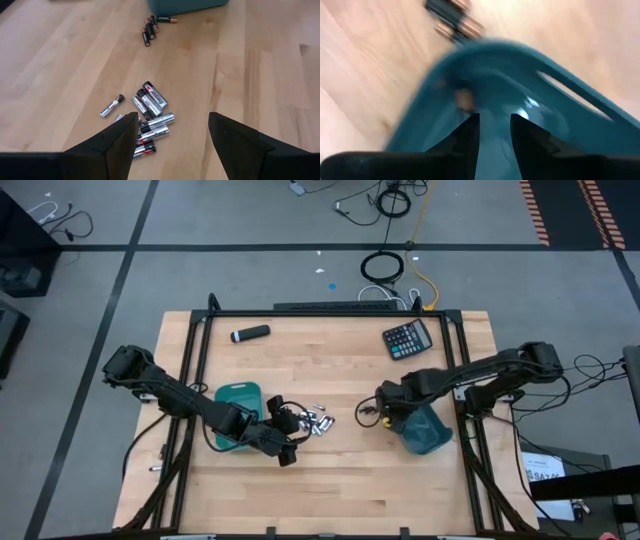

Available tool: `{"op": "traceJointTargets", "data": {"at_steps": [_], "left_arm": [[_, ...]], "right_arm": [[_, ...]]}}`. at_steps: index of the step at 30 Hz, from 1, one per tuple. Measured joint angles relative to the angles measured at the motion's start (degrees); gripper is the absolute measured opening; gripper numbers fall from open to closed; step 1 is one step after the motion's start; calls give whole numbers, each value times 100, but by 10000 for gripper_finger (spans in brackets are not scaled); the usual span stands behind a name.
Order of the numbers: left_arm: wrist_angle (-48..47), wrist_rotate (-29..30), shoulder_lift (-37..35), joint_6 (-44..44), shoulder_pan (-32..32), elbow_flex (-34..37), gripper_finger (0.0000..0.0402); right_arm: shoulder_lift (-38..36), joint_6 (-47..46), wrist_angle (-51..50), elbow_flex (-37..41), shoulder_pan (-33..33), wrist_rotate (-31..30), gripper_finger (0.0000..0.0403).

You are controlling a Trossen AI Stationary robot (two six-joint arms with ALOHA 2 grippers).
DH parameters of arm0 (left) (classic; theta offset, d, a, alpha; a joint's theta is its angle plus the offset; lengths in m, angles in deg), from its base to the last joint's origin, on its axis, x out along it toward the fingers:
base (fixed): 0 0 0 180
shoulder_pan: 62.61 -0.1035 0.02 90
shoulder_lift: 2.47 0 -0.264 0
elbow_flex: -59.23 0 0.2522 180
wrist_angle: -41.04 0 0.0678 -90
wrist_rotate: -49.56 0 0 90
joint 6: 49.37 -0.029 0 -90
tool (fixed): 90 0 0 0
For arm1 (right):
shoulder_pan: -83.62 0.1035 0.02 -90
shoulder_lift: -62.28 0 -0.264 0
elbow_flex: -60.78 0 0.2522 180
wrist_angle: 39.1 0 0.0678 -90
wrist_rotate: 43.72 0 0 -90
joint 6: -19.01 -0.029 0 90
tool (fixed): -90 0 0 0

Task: Sort batteries
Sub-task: Put the black battery into the blue bin

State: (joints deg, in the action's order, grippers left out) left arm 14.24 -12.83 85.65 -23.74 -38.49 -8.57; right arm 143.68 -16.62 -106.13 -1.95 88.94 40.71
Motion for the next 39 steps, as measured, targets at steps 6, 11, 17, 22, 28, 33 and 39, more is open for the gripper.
{"op": "traceJointTargets", "data": {"at_steps": [6,11,17,22,28,33,39], "left_arm": [[9,-13,-2,90,0,0,253],[82,44,-2,104,0,0,253],[149,394,-2,151,364,0,253],[154,643,-2,187,788,0,253],[-60,720,-2,355,990,46,253],[-61,744,-2,521,1003,176,253],[-66,787,-2,566,1025,332,253]], "right_arm": [[18,307,-1056,-1405,591,-950,100],[621,1593,-368,-2095,553,-904,100],[1476,2947,276,-2225,466,-362,101],[2063,3489,272,-2221,404,-349,124],[2452,3810,340,-2221,266,-507,151],[2563,3947,529,-2221,96,-453,139],[2700,3984,595,-2221,-100,-161,126]]}}
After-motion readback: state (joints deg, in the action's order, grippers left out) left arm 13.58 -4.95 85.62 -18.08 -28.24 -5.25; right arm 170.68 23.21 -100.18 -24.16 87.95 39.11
